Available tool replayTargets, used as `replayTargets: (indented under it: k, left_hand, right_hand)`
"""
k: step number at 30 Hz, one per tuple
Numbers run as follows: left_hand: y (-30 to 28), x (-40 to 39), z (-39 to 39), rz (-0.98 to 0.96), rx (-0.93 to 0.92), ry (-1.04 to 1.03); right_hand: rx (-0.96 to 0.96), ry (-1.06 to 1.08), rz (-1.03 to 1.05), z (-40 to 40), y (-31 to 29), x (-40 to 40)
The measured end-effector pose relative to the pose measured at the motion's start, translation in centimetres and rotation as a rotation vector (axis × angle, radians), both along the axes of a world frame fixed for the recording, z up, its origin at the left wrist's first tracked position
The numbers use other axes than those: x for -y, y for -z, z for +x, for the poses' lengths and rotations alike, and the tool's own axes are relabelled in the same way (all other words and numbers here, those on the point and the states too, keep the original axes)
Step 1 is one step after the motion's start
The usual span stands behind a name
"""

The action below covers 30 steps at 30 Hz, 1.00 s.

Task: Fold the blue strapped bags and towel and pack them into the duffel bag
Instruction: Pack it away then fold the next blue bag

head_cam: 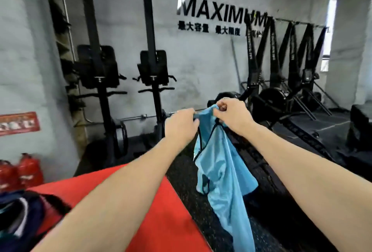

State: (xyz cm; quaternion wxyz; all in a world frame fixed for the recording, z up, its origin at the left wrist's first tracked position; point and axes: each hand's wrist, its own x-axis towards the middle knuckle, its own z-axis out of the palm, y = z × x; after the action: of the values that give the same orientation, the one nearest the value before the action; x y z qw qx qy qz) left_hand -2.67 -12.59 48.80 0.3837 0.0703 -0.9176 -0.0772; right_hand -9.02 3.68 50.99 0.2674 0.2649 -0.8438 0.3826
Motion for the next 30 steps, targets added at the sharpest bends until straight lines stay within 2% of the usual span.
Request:
replayTargets:
  k: [3,7,10,13,16,19,23,28,30]
  left_hand:
    - [-7.5,3.6,3.6,-0.043,-0.139,-0.051]
    - [-14.1,8.3,8.5,-0.081,-0.212,-0.125]
    - [-15.9,12.2,11.6,-0.126,-0.211,-0.198]
    - [-15.1,16.2,13.7,-0.146,-0.176,-0.25]
    - [-11.8,20.0,15.3,-0.105,-0.09,-0.282]
    - [-6.1,23.8,16.1,-0.036,-0.011,-0.296]
    - [4.8,28.0,17.1,0.074,0.137,-0.3]
    - [17.7,30.7,18.5,0.321,0.296,-0.245]
    - [21.6,31.3,19.0,0.436,0.288,-0.224]
  right_hand:
    - [-0.124,-0.057,-0.033,2.7,-6.9,3.7]
    - [-0.193,-0.139,-0.065,6.0,-12.4,8.7]
    - [-0.207,-0.206,-0.069,8.1,-13.8,13.1]
    - [-0.179,-0.261,-0.04,9.4,-12.7,17.2]
    - [-0.139,-0.322,0.014,9.8,-9.0,21.4]
    - [-0.064,-0.362,0.095,9.5,-3.1,25.4]
    - [0.012,-0.408,0.286,9.3,7.4,30.0]
    - [0.23,-0.516,0.354,9.7,20.8,33.0]
    - [0.298,-0.553,0.356,10.2,25.0,33.1]
